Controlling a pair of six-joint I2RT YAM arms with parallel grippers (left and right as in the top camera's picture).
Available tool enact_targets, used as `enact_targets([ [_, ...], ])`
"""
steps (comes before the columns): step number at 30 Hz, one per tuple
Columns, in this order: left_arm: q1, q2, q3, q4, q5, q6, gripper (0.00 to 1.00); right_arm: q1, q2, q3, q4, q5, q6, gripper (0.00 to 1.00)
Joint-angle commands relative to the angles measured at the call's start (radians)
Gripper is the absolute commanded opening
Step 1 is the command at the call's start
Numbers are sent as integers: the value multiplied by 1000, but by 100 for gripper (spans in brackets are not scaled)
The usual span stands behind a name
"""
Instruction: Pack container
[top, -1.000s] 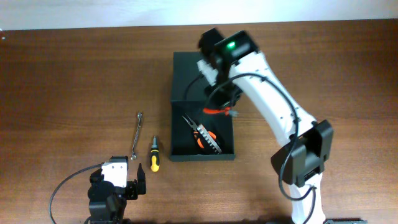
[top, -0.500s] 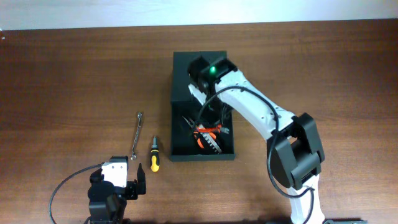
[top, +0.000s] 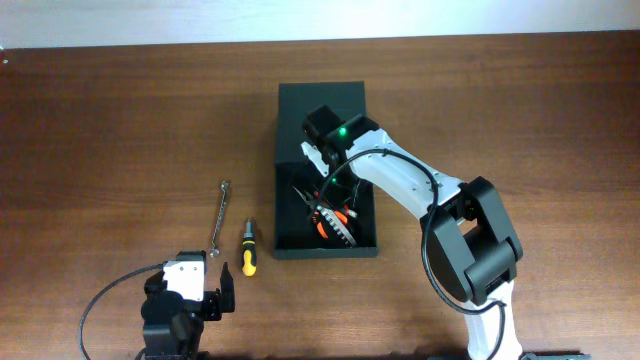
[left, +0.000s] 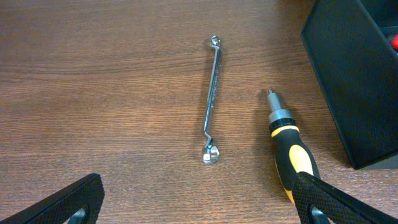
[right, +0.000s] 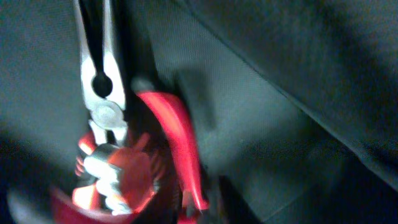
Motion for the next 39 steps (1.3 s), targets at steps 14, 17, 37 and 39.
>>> enact_targets([
  [14, 6, -6, -5, 3, 1, -9, 99, -20, -237, -19, -30, 13, -6, 89],
  [17, 6, -7, -5, 3, 1, -9, 99, -20, -344, -19, -48, 12, -6, 91],
  [37, 6, -7, -5, 3, 1, -9, 99, -20, -1494, -621, -10, 179, 179, 99],
  [39, 6, -6, -5, 3, 1, -9, 99, -20, -1601, -664, -8, 179, 179, 99],
])
